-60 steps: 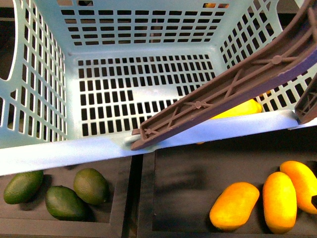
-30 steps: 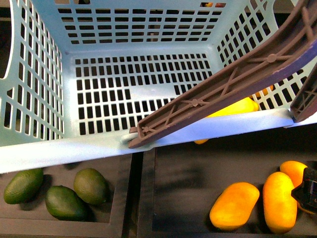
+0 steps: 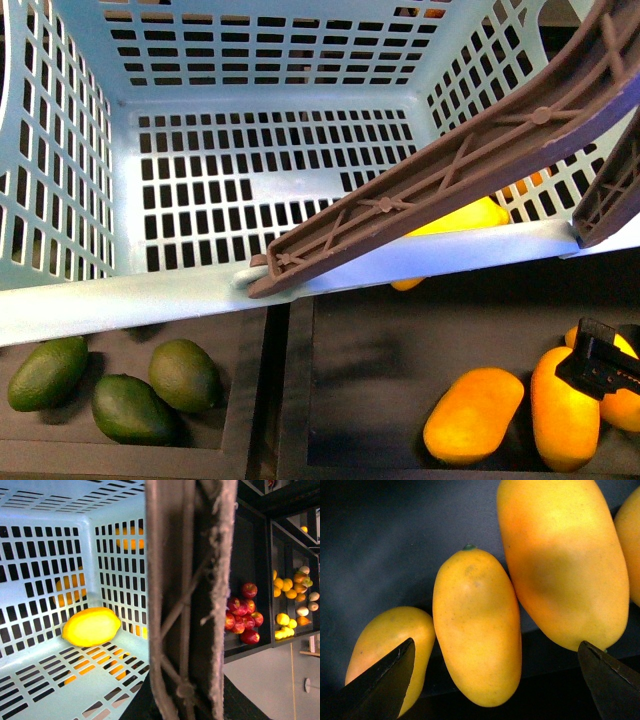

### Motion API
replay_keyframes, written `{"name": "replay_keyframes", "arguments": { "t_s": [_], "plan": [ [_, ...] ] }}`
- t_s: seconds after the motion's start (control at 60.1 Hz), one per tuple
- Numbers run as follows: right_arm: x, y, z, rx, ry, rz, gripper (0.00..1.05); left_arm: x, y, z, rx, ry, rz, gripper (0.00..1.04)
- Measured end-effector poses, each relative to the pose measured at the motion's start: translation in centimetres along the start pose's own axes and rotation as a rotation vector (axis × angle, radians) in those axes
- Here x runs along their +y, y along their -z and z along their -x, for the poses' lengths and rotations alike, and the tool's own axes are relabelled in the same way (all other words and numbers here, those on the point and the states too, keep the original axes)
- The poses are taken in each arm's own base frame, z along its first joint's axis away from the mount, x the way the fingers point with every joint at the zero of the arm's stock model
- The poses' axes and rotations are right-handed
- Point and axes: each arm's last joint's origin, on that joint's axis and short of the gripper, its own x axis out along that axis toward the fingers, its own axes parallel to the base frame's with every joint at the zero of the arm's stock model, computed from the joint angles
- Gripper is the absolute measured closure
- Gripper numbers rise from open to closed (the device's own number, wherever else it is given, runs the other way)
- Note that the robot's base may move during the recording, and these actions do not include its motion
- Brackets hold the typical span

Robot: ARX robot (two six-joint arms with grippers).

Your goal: Pick lemon and mango into basket

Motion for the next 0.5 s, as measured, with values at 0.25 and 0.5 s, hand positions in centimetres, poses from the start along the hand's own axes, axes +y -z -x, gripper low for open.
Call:
{"name": "replay_keyframes", "arguments": {
  "t_s": [0.25, 0.5],
  "plan": [
    [1.3, -1.0, -1.4, 0.006, -0.032, -0.023, 0.09, 0.0, 0.0, 0.0, 0.001, 0.001, 0.0, 0.99],
    [2.1, -1.4, -2.6, 0.023, -0.042, -0.027, 0.09, 0.0, 0.0, 0.0, 0.0, 0.0, 0.0, 0.99]
  ]
}}
